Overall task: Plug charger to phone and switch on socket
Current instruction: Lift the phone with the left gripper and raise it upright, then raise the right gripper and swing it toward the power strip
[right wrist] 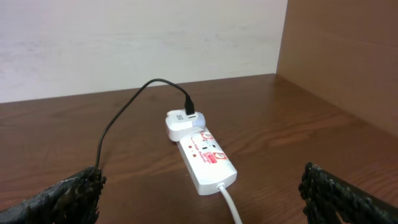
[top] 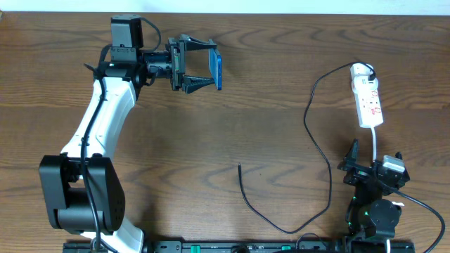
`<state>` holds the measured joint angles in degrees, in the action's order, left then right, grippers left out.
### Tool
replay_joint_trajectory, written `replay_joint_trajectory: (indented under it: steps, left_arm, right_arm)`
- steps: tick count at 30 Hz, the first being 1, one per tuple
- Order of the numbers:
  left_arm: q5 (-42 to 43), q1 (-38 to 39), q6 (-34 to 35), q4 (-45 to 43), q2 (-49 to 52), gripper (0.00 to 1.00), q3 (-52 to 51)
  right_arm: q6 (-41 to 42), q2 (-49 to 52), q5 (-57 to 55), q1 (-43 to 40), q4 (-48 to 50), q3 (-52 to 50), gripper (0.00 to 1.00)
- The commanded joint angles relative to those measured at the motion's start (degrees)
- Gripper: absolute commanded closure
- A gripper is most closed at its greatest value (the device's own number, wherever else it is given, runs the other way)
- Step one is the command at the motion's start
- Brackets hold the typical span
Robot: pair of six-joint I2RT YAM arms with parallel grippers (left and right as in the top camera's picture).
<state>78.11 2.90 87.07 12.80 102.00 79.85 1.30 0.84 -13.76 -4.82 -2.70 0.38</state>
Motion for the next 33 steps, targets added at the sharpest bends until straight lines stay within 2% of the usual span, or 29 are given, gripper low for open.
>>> replay_joint_trajectory:
  steps: [1,27,33]
  left_arm:
    - [2.7,-0.1,0.3,-0.5,-2.1,0.93,1.9]
    - [3.6,-0.1,0.3,-1.6,-2.1,0.93,1.9]
    - [3.6,-0.1,0.3,-1.6,-2.1,0.93,1.9]
  right_arm:
    - [0.8,-0.5,-0.5,-0.3,-0.2,-0.1,0.01]
    - [0.9,-0.5,5.2,-0.3,0.2,-0.1,0.01]
    - [4.2,-0.5,5.2,-0.3,1.6,0.0,0.01]
